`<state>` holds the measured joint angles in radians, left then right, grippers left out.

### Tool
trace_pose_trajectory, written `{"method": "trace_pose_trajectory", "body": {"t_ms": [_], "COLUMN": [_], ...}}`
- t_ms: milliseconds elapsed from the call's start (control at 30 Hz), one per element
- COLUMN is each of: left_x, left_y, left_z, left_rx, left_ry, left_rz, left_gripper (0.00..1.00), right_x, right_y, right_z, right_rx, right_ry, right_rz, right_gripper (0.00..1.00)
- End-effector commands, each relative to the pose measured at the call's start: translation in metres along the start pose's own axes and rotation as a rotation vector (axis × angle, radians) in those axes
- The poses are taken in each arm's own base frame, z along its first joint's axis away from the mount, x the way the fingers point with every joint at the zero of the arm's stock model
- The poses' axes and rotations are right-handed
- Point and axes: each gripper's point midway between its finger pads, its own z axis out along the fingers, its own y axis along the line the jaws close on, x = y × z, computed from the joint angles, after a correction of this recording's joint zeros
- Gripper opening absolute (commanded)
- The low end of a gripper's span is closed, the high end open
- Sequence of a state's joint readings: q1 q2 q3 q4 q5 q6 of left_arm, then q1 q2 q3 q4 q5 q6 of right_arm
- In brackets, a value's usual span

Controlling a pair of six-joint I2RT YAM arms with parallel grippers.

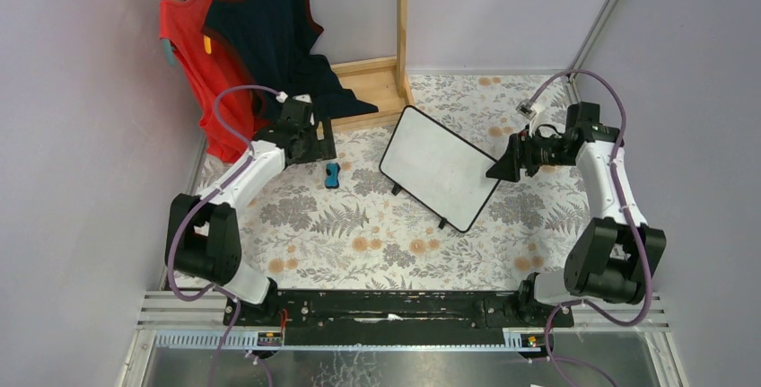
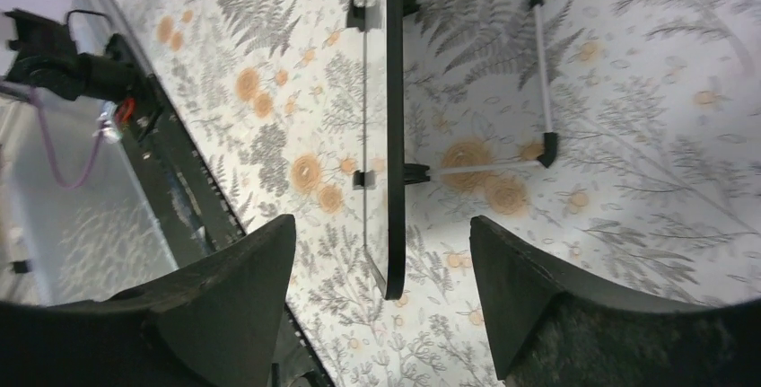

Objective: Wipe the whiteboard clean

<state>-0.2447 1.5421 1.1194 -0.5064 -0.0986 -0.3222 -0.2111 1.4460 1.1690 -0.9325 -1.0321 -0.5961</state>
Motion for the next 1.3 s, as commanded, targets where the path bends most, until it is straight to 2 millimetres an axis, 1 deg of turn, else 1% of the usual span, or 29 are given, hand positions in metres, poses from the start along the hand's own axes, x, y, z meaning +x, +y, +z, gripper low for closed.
{"method": "trace_pose_trajectory", "body": {"t_ms": [0, 133, 300, 433, 500, 600, 700, 767, 867, 933, 1100, 1267], "left_x": [-0.023, -0.025, -0.03, -0.035, -0.035, -0.034, -0.031, -0.027, -0.026, -0.028, -0.031, -0.024], "left_y": [0.008, 0.013, 0.023, 0.031, 0.037, 0.044, 0.046, 0.046, 0.044, 0.041, 0.044, 0.046], "left_z": [-0.004, -0.006, -0.009, -0.013, -0.013, -0.011, -0.007, -0.002, 0.001, -0.001, -0.01, -0.004], "left_rx": [-0.032, -0.044, -0.082, -0.115, -0.142, -0.174, -0.179, -0.173, -0.151, -0.123, -0.095, -0.104], "left_ry": [-0.109, -0.136, -0.175, -0.217, -0.234, -0.239, -0.236, -0.227, -0.247, -0.284, -0.39, -0.369], "left_rz": [-0.041, -0.062, -0.088, -0.114, -0.126, -0.143, -0.159, -0.161, -0.163, -0.175, -0.207, -0.207], "left_gripper": [1.0, 1.0, 1.0, 1.0, 1.0, 1.0, 1.0, 1.0, 1.0, 1.0, 1.0, 1.0], "right_x": [-0.026, -0.045, -0.068, -0.078, -0.078, -0.076, -0.066, -0.056, -0.042, -0.028, -0.01, 0.011], "right_y": [-0.001, -0.008, -0.03, -0.056, -0.074, -0.102, -0.127, -0.142, -0.157, -0.165, -0.177, -0.189], "right_z": [-0.013, -0.027, -0.055, -0.079, -0.092, -0.105, -0.111, -0.112, -0.11, -0.104, -0.097, -0.084], "right_rx": [0.121, 0.214, 0.357, 0.495, 0.599, 0.75, 0.86, 0.922, 0.973, 0.987, 1.016, 1.013], "right_ry": [-0.072, -0.139, -0.261, -0.339, -0.362, -0.406, -0.433, -0.448, -0.469, -0.468, -0.482, -0.445], "right_rz": [-0.054, -0.055, -0.007, 0.037, 0.066, 0.079, 0.089, 0.109, 0.133, 0.143, 0.153, 0.187], "right_gripper": [0.78, 0.8, 0.81, 0.83, 0.86, 0.88, 0.92, 0.93, 0.93, 0.94, 0.95, 0.95]}}
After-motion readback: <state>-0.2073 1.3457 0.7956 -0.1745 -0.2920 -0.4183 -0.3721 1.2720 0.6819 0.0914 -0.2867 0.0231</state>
